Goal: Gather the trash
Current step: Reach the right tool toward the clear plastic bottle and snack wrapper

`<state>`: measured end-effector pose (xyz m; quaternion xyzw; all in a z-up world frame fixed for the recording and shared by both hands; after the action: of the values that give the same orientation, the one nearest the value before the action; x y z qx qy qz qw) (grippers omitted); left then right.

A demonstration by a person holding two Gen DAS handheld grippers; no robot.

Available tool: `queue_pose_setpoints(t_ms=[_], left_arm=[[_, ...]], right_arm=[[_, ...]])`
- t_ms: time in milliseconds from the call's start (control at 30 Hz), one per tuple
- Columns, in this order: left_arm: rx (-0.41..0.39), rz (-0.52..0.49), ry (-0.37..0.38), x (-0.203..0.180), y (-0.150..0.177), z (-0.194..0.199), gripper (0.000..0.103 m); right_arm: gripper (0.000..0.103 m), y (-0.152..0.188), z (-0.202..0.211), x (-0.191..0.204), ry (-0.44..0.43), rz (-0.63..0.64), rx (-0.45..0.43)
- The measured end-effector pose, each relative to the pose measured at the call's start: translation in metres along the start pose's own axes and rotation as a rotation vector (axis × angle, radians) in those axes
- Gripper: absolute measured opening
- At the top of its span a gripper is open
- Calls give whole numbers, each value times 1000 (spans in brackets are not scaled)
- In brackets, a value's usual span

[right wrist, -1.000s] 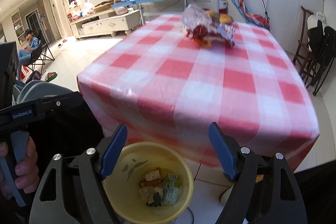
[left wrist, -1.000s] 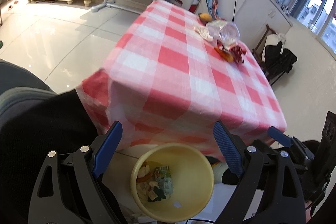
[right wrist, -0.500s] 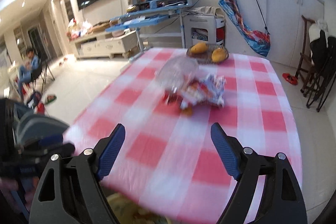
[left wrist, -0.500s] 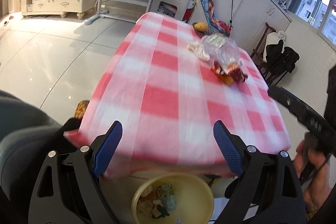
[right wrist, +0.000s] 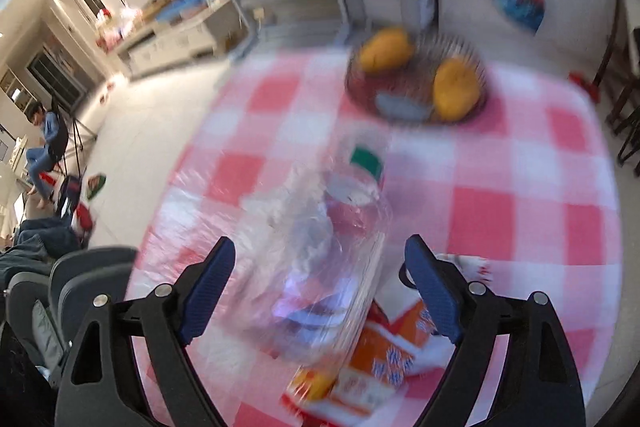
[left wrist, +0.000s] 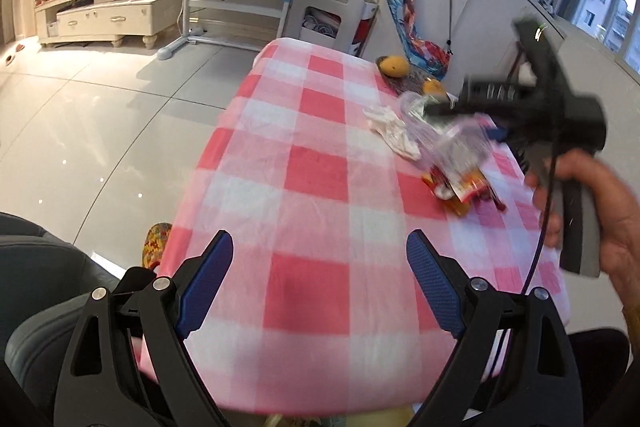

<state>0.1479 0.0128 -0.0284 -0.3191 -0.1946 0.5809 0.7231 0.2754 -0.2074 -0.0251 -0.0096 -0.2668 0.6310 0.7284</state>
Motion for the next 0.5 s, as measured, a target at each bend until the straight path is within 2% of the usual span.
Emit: queue_pose_setpoints(t_ms=[33,133,233,333,400,500], left_arm=[[-1,7,0,3,-3,-3,85],[-3,13,-5,7,-21,-16,85],[-1,-14,-3,0,-43,-34,85],[12,-60,-1,-14,-65,-59,85],[37,-81,13,-27,-77,-79,85],[54,-118,-7,-42,-92,-103,85]], right_arm=[[71,2,-8,-3,-22,-2,25],[59,4,0,-15,-107,-46,1],[55,12,27,-31,-249,-111,-47],[55,29,70,-51,-346,-151,-137],[55,39,91,-65,-383,-192,-181],[55,59,110,-91,-399,-246,-226]])
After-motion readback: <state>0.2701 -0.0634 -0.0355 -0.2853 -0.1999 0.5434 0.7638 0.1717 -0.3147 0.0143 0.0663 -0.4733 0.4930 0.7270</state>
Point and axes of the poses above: each gripper's, at about its wrist camera, not at the fingertips, and z roughly against the way its jaws point, x to its left, y to its underside, the point moved 4 cm from there along -z, roughly the way its jaws point, and after that the axes turned 15 degrees about -z, right-handed, at the moved point
